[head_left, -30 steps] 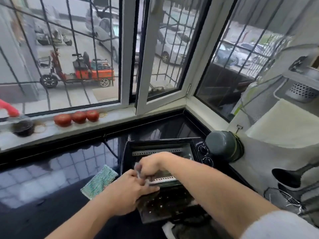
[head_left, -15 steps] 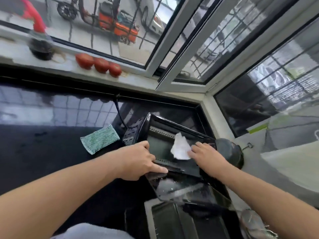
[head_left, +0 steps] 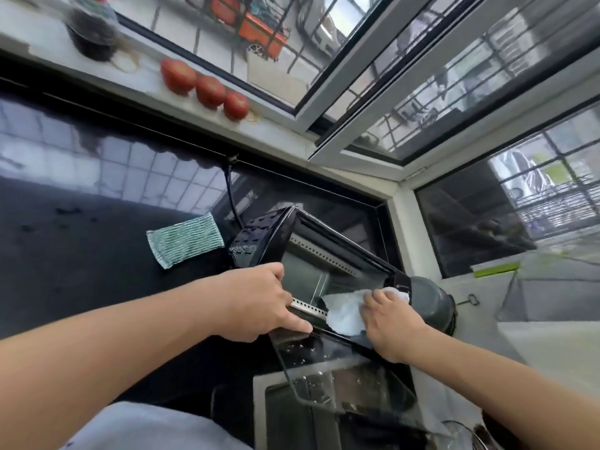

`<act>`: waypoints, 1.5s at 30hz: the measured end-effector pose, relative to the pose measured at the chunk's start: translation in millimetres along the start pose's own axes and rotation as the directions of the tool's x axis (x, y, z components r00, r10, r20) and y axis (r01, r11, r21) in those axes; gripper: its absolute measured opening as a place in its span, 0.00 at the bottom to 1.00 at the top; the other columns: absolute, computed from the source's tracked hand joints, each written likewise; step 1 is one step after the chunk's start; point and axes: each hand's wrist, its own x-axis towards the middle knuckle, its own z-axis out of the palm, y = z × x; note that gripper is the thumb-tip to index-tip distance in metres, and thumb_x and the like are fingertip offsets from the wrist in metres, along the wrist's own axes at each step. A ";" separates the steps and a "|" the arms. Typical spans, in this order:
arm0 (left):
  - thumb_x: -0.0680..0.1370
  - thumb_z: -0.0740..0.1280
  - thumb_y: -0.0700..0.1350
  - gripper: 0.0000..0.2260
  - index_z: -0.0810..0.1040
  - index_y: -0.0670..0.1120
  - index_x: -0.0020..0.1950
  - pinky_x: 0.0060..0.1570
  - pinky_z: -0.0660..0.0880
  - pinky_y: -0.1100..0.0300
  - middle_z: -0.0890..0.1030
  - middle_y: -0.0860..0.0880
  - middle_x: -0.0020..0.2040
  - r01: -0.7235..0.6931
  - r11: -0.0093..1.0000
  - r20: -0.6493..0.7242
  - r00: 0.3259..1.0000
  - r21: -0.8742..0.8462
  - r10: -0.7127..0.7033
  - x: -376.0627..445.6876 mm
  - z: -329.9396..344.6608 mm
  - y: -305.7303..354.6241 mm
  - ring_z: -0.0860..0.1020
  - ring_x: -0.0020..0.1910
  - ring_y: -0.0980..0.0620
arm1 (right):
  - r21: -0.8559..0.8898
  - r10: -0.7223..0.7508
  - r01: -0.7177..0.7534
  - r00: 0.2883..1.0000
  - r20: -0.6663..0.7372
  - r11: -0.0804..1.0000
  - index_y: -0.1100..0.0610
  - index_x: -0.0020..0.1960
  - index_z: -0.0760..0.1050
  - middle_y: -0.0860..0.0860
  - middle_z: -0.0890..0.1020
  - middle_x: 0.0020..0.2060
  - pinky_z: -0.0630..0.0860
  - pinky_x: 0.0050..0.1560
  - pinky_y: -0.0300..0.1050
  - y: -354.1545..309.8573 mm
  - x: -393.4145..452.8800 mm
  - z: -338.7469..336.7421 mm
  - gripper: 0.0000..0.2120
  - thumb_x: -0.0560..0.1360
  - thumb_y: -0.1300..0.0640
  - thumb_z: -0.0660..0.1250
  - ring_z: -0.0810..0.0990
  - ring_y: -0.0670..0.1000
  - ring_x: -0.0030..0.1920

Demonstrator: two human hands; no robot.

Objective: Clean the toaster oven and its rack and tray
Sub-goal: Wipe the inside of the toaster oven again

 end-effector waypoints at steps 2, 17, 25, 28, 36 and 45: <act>0.81 0.59 0.42 0.30 0.60 0.59 0.82 0.63 0.64 0.51 0.75 0.51 0.45 -0.002 1.000 -0.018 1.000 0.009 0.002 -0.4 3.5 0.0 0.75 0.43 0.48 | 0.060 0.004 -0.005 1.000 0.011 0.998 0.63 0.66 0.71 0.59 0.73 0.60 0.69 0.58 0.54 -2.5 16.1 -9.6 0.20 0.77 0.54 0.58 0.68 0.60 0.59; 0.80 0.60 0.41 0.29 0.63 0.59 0.80 0.59 0.66 0.52 0.68 0.51 0.38 0.025 0.998 -0.041 0.999 -0.063 -0.028 -1.5 8.4 1.7 0.69 0.37 0.48 | 0.174 -0.117 0.102 0.990 0.080 0.979 0.66 0.71 0.69 0.64 0.71 0.70 0.74 0.64 0.59 -22.2 152.7 12.9 0.20 0.79 0.65 0.58 0.71 0.63 0.70; 0.82 0.56 0.40 0.31 0.56 0.62 0.82 0.66 0.62 0.52 0.75 0.50 0.47 0.085 0.992 0.060 0.995 -0.088 -0.080 6.9 -7.1 -0.5 0.74 0.46 0.46 | -0.048 -0.116 0.118 0.992 0.052 0.992 0.62 0.65 0.76 0.58 0.78 0.61 0.77 0.58 0.53 -15.1 89.4 0.9 0.16 0.80 0.65 0.58 0.77 0.58 0.59; 0.82 0.56 0.40 0.31 0.56 0.62 0.82 0.66 0.62 0.53 0.75 0.50 0.47 0.091 0.993 0.053 0.995 -0.081 -0.087 7.1 -9.1 1.6 0.75 0.46 0.46 | -0.124 -0.021 0.021 1.000 0.007 0.992 0.62 0.69 0.72 0.64 0.73 0.64 0.72 0.59 0.53 0.9 36.8 -3.3 0.19 0.82 0.59 0.54 0.72 0.62 0.61; 0.81 0.57 0.41 0.30 0.57 0.60 0.82 0.66 0.63 0.52 0.71 0.50 0.44 0.061 0.997 0.050 0.997 -0.051 -0.058 2.1 -3.7 5.8 0.73 0.44 0.46 | -0.136 -0.059 0.042 0.991 -0.121 0.990 0.60 0.59 0.78 0.62 0.71 0.56 0.68 0.56 0.59 3.9 -7.8 -7.5 0.18 0.79 0.53 0.55 0.65 0.62 0.57; 0.82 0.57 0.41 0.30 0.59 0.59 0.82 0.64 0.62 0.52 0.69 0.50 0.42 0.042 0.998 0.009 0.999 -0.056 -0.041 2.3 2.0 2.3 0.71 0.41 0.47 | 0.020 -0.080 0.084 0.984 -0.156 0.996 0.60 0.64 0.76 0.60 0.69 0.63 0.66 0.62 0.57 6.5 23.0 4.6 0.20 0.79 0.53 0.54 0.66 0.61 0.62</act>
